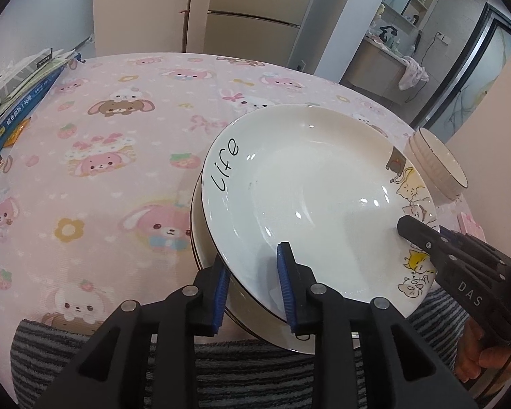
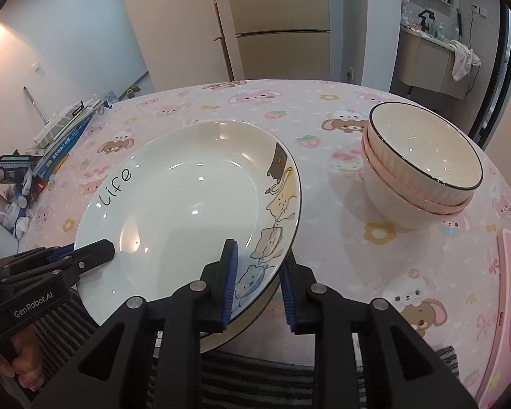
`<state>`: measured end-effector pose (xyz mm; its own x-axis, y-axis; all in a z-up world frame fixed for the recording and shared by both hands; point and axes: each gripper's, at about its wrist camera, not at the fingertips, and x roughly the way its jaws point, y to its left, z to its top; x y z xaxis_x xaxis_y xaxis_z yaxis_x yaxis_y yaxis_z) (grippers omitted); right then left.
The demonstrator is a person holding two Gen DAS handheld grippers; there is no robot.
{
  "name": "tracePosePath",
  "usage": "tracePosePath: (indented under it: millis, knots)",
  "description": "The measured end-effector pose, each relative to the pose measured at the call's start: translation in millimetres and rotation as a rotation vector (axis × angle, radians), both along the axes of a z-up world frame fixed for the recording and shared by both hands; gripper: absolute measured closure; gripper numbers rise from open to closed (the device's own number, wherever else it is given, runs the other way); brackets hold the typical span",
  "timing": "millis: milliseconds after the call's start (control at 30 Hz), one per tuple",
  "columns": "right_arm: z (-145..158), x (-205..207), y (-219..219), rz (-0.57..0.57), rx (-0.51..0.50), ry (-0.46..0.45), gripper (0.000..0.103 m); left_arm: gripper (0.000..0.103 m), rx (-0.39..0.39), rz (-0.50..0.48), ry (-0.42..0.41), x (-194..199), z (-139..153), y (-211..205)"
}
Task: Organize plates and bowls
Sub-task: 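Open both tools and release the 'life' plate on the stack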
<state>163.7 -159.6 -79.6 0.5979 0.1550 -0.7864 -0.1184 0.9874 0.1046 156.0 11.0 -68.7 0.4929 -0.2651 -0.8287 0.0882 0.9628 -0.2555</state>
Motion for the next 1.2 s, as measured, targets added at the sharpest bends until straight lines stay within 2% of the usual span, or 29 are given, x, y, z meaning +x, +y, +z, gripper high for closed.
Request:
tracePosePath:
  millis: [133, 300, 733, 1033, 1200]
  knots:
    - [0.2, -0.6, 0.4, 0.0, -0.005, 0.001, 0.079, 0.074, -0.004, -0.012, 0.004, -1.3, 0.4, -0.1]
    - [-1.1, -5.0, -2.1, -0.006, -0.002, 0.01, 0.079, 0.074, 0.028, -0.042, -0.004, -7.3, 2.4, -5.6]
    - [-0.7, -12.9, 2.6, 0.014, -0.019, -0.006, 0.078, 0.072, 0.211, -0.05, -0.079, -20.5, 11.5, -16.8]
    - [-1.3, -19.5, 17.0, 0.056, -0.12, -0.035, 0.076, 0.071, 0.245, -0.036, -0.078, -18.4, 7.3, -13.2]
    - [-1.0, -19.1, 17.2, 0.054, -0.126, -0.036, 0.076, 0.071, 0.248, -0.037, -0.083, -18.7, 7.0, -13.5]
